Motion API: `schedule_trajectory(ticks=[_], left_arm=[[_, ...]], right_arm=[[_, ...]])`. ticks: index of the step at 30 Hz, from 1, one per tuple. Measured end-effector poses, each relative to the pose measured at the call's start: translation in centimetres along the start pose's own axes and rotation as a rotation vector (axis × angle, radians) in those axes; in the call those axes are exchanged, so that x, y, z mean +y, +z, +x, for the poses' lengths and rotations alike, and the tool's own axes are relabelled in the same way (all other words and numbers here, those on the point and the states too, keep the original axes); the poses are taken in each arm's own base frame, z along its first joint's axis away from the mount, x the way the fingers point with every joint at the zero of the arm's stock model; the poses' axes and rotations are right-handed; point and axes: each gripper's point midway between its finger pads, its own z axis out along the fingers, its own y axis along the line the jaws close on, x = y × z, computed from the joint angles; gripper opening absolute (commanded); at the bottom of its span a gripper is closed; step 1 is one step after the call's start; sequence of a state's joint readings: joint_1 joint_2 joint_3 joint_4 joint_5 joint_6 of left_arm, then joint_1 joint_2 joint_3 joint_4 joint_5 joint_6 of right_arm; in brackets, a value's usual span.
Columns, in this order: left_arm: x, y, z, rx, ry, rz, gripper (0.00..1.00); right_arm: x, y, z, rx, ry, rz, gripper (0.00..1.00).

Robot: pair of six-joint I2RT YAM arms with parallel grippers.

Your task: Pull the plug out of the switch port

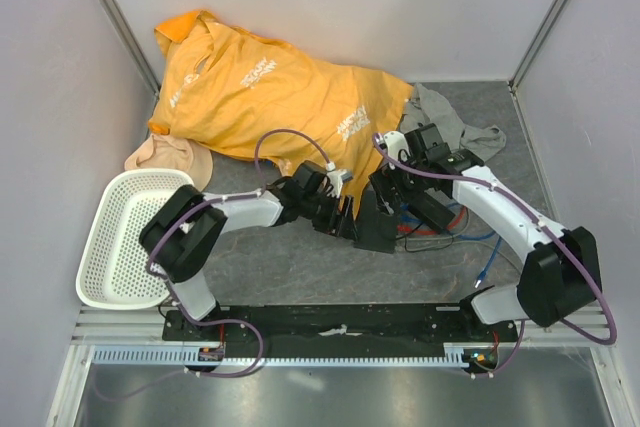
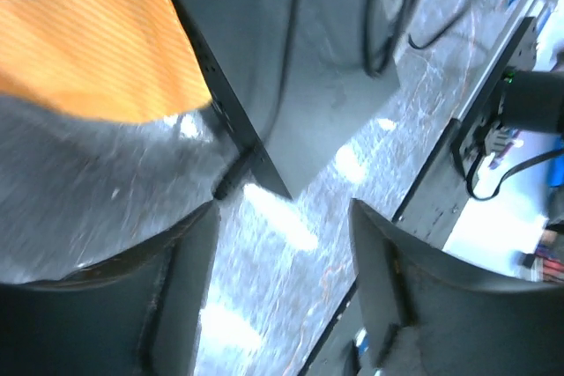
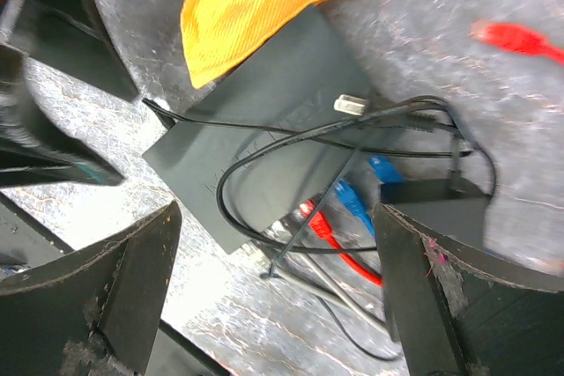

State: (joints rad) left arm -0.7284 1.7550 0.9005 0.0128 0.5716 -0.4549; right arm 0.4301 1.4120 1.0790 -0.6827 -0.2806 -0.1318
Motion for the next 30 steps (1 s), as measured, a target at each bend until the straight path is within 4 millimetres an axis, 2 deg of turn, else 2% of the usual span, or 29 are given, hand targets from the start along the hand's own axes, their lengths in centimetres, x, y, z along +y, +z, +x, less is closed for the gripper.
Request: schedule_trajectory(ticks=[4, 6, 7, 10, 13, 15, 16, 18, 19, 20, 24, 28, 30], left_arm=[[-0.6, -2.9, -1.7, -0.076, 0.067, -0.035, 0.89], [-0.4, -4.6, -3.2, -0.137, 0.072, -0.057, 0.91], [0.1, -5.5, -4.0, -0.170, 0.064, -0.070, 0.91], [2.7, -8.2, -6.4, -0.258, 0.010, -0.102, 0.89], [5.1, -9.9, -7.6, -0.299, -0.050, -0.110, 0.86], [6.1, -9.8, -7.8, -0.289, -0.078, -0.091, 0.74], [6.3, -9.4, -7.9, -0.276, -0.084, -0.079, 0.70], [6.6, -8.2, -7.8, -0.237, -0.099, -0.049, 0.67], [6.8, -7.6, -7.7, -0.217, -0.107, -0.038, 0.66], [7.1, -6.9, -7.8, -0.197, -0.114, -0.029, 0.65], [7.4, -5.8, -7.6, -0.141, -0.121, 0.003, 0.61], [5.9, -5.9, -7.8, -0.114, -0.066, 0.105, 0.61], [5.1, -5.6, -8.1, -0.093, -0.050, 0.172, 0.61]], right_arm=[[0.0, -1.6, -1.2, -0.033, -0.040, 0.017, 0.98], [0.0, -1.7, -1.4, -0.042, -0.049, 0.016, 0.96], [0.0, -1.5, -1.5, -0.041, -0.048, 0.014, 0.91], [-0.1, -0.5, -2.2, -0.028, -0.042, 0.003, 0.87], [-0.6, 1.1, -3.7, -0.031, -0.051, 0.000, 0.79], [-0.8, 1.8, -4.5, -0.035, -0.064, 0.000, 0.74], [-0.8, 2.1, -5.0, -0.040, -0.074, -0.003, 0.68], [-0.8, 2.6, -5.7, -0.048, -0.088, -0.011, 0.61], [-0.6, 2.8, -6.0, -0.051, -0.096, -0.022, 0.53], [-0.4, 3.1, -6.1, -0.053, -0.105, -0.032, 0.49], [1.2, 4.2, -5.9, -0.040, -0.150, -0.070, 0.47], [2.9, 5.2, -5.1, -0.024, -0.185, -0.098, 0.49], [3.1, 5.6, -4.5, -0.013, -0.188, -0.097, 0.48]])
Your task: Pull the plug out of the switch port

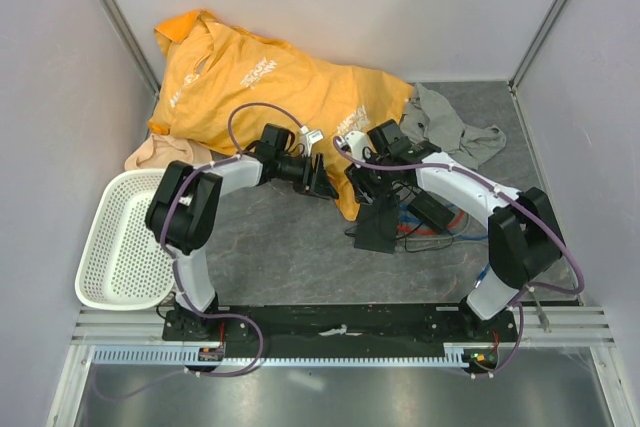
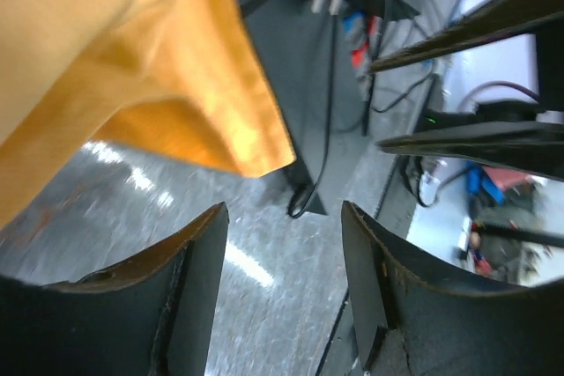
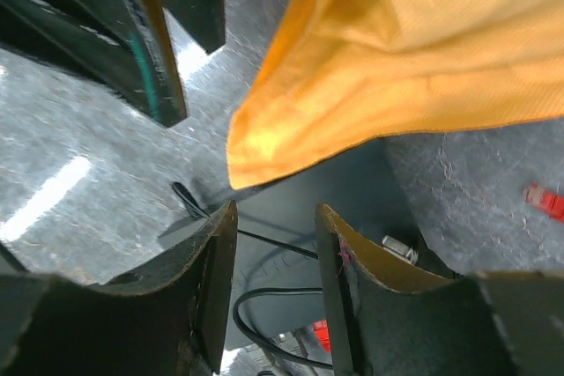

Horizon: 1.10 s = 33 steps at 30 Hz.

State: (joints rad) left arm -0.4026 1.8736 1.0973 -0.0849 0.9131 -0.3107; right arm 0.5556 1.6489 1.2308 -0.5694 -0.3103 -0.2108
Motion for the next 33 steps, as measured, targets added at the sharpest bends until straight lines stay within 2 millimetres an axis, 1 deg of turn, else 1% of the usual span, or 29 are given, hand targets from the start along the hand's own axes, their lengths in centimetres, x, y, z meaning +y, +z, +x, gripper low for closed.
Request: schedule_trajectory(ticks=[3, 7, 9, 11, 13, 17, 24, 28, 33], left_arm=[[-0.1, 1.1, 0.4, 0.044, -0.013, 0.070, 0.57], [0.6, 2.6, 2.1, 0.109, -0.064, 0.115, 0.57], [0.8, 3.0, 2.8, 0.129, -0.077, 0.123, 0.59], [0.6, 3.1, 3.0, 0.137, -0.076, 0.125, 0.58], [0.5, 3.2, 3.2, 0.143, -0.073, 0.130, 0.54], [0.3, 3.8, 4.1, 0.174, -0.073, 0.139, 0.51], [-0.5, 5.9, 6.7, 0.269, -0.060, 0.157, 0.47], [-0.9, 6.6, 7.0, 0.294, -0.057, 0.170, 0.47], [-1.0, 6.6, 7.1, 0.302, -0.064, 0.176, 0.47]], right_arm=[[-0.5, 0.5, 1.4, 0.030, 0.007, 0.023, 0.46], [-1.1, 1.1, 4.3, 0.099, 0.006, 0.057, 0.44], [-1.3, 1.3, 5.3, 0.123, 0.001, 0.068, 0.44], [-1.5, 1.5, 6.0, 0.142, -0.006, 0.078, 0.44], [-1.6, 1.7, 6.4, 0.150, -0.013, 0.083, 0.44], [-1.9, 1.9, 6.8, 0.158, -0.025, 0.095, 0.44], [-2.0, 2.1, 7.5, 0.155, -0.049, 0.098, 0.45], [-1.9, 1.9, 7.6, 0.142, -0.059, 0.101, 0.48], [-1.8, 1.7, 7.8, 0.146, -0.063, 0.100, 0.53]])
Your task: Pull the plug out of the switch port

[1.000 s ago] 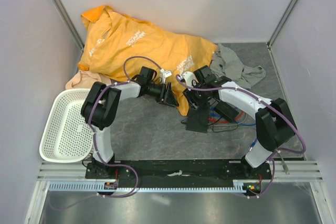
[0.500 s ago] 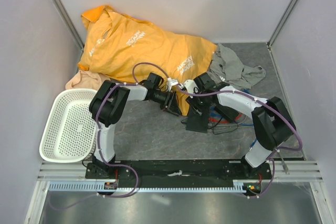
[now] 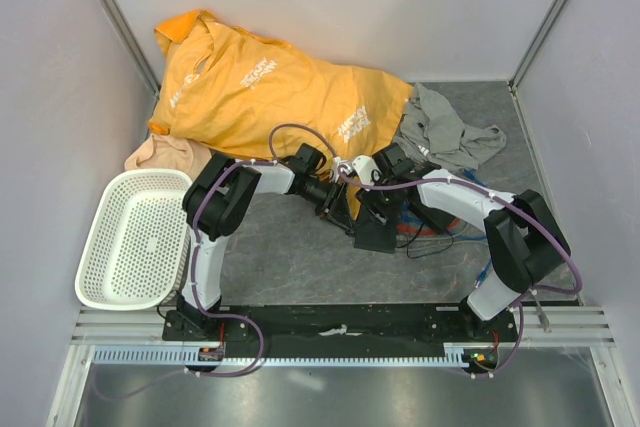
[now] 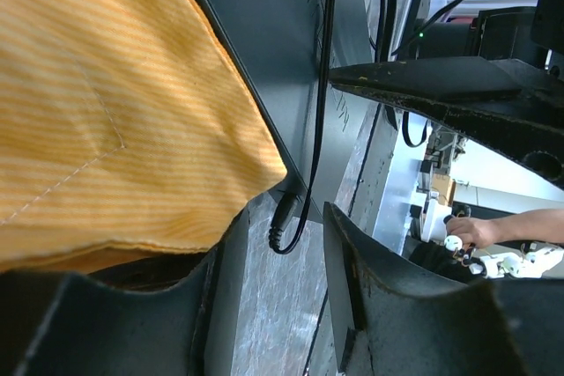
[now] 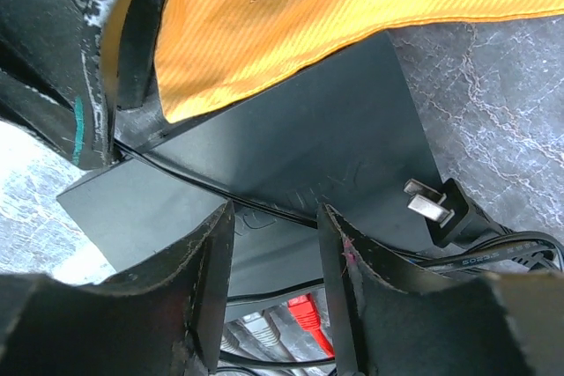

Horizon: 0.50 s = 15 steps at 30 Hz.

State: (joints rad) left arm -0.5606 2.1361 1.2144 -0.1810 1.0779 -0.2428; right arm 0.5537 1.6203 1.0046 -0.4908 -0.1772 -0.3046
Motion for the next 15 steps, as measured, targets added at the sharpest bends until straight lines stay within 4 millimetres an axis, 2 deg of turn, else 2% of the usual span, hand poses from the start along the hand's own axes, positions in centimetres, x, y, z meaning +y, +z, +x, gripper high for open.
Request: schedule_trajectory(ticks=[4, 7, 15], left_arm=[[0.02, -0.08, -0.02, -0.001, 0.001, 0.003, 0.46], [0.04, -0.02, 0.04, 0.004, 0.001, 0.012, 0.35], [0.28, 0.38, 0.44, 0.045, 0.032, 0.069, 0.38]], right_arm=[[-0.23, -0.03, 0.15, 0.007, -0.017, 0.009, 0.54], [-0.41, -0.05, 0.18, 0.009, -0.026, 0.018, 0.56], [-0.56, -0.06, 0.22, 0.012, -0.036, 0.024, 0.57]])
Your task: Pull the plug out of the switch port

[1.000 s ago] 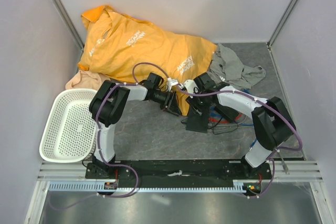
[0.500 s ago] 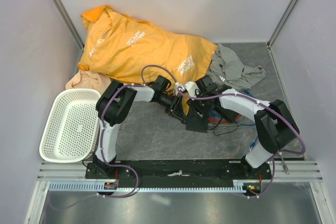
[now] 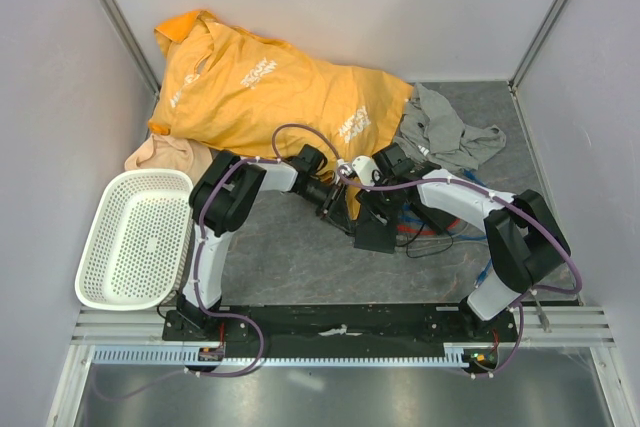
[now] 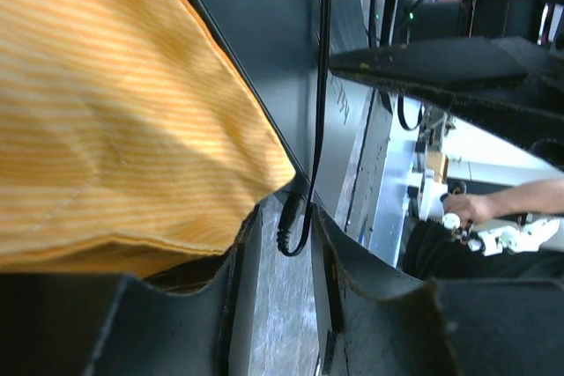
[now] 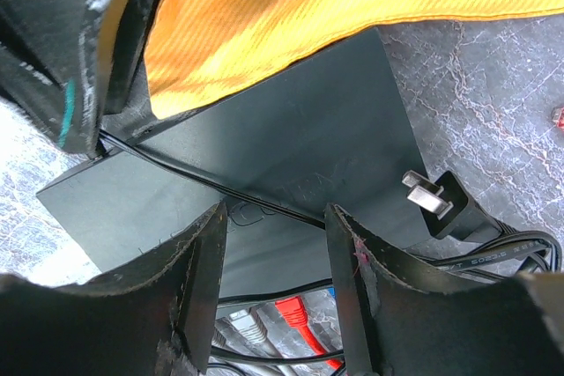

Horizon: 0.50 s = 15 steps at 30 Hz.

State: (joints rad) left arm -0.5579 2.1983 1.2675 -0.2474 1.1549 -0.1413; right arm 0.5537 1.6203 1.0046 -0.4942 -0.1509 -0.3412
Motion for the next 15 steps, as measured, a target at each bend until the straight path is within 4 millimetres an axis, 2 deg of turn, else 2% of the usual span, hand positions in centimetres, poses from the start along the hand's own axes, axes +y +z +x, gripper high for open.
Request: schedule_trajectory(ticks=[15], left_arm=[[-0.5, 0.4, 1.2, 0.041, 0.006, 0.019, 0.36]], right_arm=[[-0.3, 0.3, -0.7, -0.001, 0.003, 0.003, 0.61]])
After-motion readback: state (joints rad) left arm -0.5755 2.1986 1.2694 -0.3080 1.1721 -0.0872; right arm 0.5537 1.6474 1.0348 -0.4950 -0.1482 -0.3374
